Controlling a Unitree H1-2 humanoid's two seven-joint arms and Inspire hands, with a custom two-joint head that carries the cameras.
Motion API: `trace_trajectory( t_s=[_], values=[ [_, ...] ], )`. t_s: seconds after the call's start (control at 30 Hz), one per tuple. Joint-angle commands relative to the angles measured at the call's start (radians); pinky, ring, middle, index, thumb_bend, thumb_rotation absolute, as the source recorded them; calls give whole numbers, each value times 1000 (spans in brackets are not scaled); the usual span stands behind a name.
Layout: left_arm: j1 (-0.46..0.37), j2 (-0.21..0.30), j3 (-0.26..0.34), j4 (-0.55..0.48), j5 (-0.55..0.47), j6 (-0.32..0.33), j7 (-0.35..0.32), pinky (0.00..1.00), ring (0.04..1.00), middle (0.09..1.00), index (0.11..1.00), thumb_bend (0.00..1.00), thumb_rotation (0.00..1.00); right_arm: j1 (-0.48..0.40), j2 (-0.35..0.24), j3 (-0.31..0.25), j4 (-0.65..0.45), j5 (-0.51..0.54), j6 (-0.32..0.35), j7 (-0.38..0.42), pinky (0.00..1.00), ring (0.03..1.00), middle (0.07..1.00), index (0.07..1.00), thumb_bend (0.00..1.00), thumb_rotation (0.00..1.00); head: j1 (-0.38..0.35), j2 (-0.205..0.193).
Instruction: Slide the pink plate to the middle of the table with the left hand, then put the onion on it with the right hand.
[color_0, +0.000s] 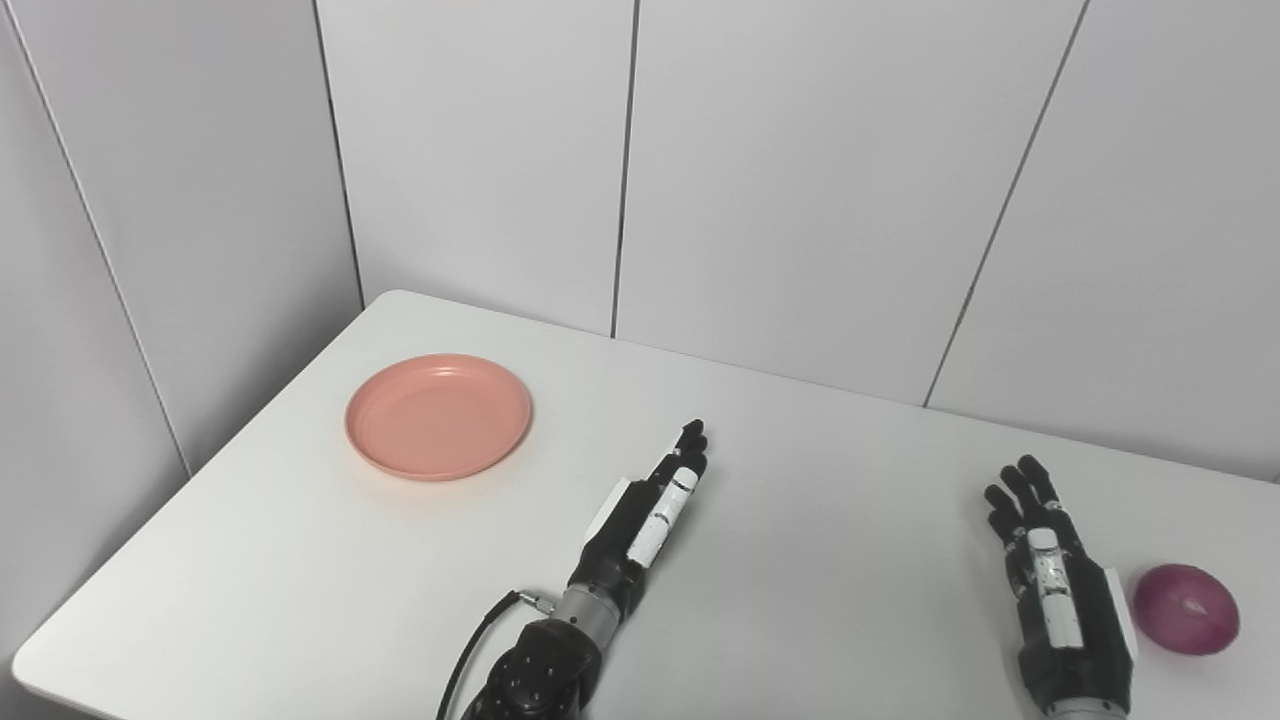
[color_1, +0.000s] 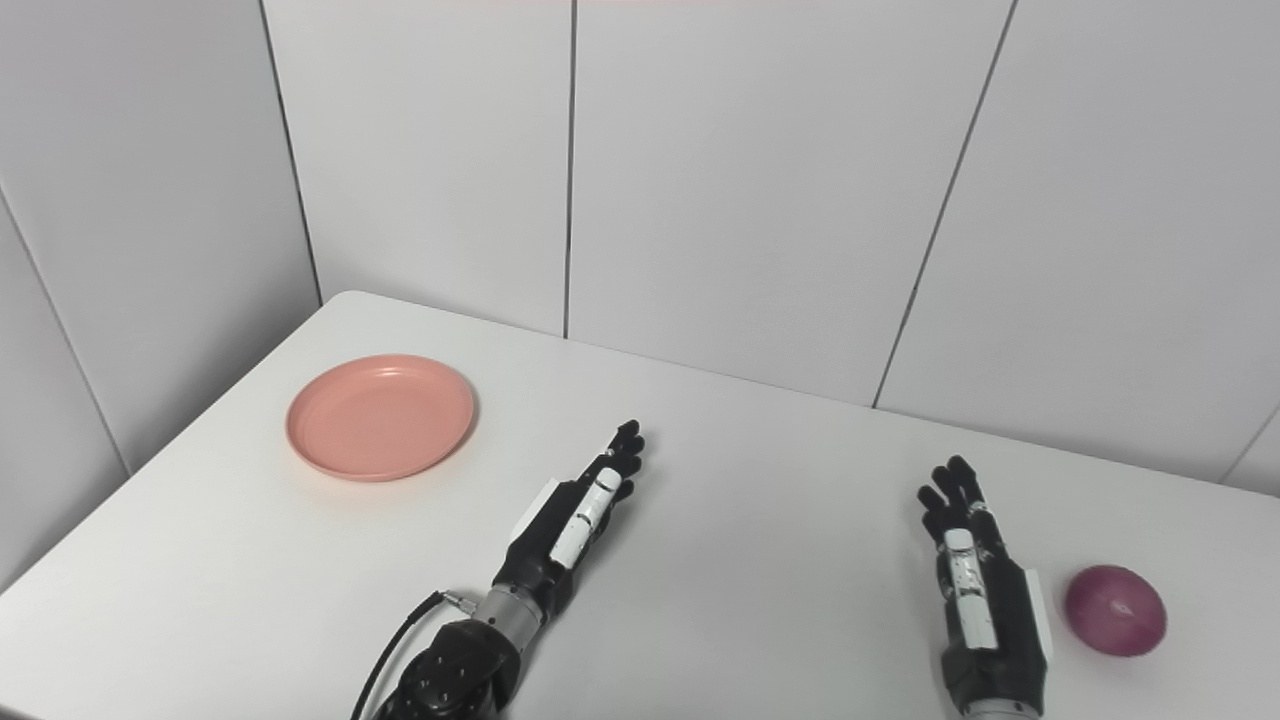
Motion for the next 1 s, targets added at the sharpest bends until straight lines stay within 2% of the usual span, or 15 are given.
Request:
trace_trajectory(
  t_s=[0.0, 0.23, 0.37, 0.5, 0.63, 0.73, 0.97],
  values=[
    [13, -15, -7, 50, 5, -30, 11, 1000, 1000, 1000, 1000, 507, 1000, 39, -7, -13, 61, 9, -47, 18, 938, 910, 916, 925, 529, 714, 1, -1],
    [11, -15, -14, 67, 20, -50, 22, 1000, 1000, 1000, 1000, 503, 1000, 34, -15, -14, 90, 15, -69, 30, 948, 914, 919, 925, 548, 718, 7, -14],
    [17, -19, -29, 48, 69, -36, 47, 1000, 1000, 1000, 1000, 487, 1000, 31, -16, -21, 108, 20, -77, 37, 943, 911, 918, 925, 552, 716, 23, -26],
    [16, -23, -31, 30, 56, -53, 37, 1000, 1000, 1000, 1000, 499, 1000, 29, -15, -29, 115, 32, -67, 38, 945, 910, 914, 923, 552, 706, 45, -42],
    [10, -29, -23, 14, 24, -32, 20, 1000, 1000, 1000, 1000, 529, 1000, 28, -22, -27, 123, 33, -62, 45, 975, 924, 925, 934, 529, 730, 62, -54],
    [3, -28, -19, -17, 14, 11, 21, 1000, 1000, 1000, 1000, 520, 1000, 26, -27, -27, 130, 36, -68, 53, 995, 937, 937, 949, 504, 754, 64, -56],
    [-18, -17, 1, -76, -12, 70, 17, 1000, 1000, 1000, 1000, 525, 1000, 22, -35, -29, 157, 43, -88, 72, 988, 932, 934, 946, 508, 751, 60, -54]
  ],
)
